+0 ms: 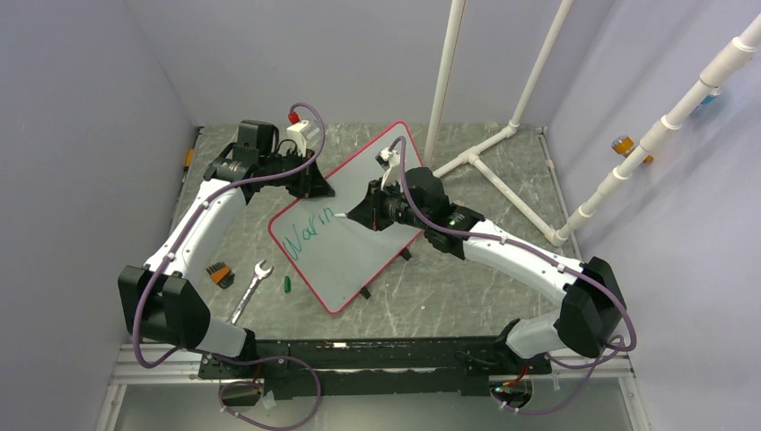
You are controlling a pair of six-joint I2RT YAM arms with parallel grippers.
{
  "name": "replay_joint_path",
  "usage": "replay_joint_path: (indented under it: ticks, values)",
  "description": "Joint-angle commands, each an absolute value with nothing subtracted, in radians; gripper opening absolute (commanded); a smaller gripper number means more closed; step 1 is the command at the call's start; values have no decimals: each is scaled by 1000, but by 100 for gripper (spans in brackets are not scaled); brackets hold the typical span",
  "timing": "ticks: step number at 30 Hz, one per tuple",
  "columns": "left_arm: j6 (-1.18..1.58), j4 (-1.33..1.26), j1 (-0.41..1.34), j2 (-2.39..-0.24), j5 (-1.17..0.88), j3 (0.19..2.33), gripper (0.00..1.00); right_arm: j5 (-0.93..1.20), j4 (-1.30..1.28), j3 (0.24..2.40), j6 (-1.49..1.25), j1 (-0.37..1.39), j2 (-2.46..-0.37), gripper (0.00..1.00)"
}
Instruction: Write a sentence on the whiteboard
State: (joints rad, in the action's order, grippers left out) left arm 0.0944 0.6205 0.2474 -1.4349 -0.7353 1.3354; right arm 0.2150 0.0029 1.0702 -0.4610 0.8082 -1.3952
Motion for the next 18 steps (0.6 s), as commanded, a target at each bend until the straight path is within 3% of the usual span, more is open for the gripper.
replay_joint_path:
  ticks: [1,18]
  values:
    - [-16,599,278,-1433,-667,1318,0,164,11,1051,-457,798,-1389,0]
    - [-14,593,281,-1415,-665,1309,0,163,-43,1062,-418,798,-1307,0]
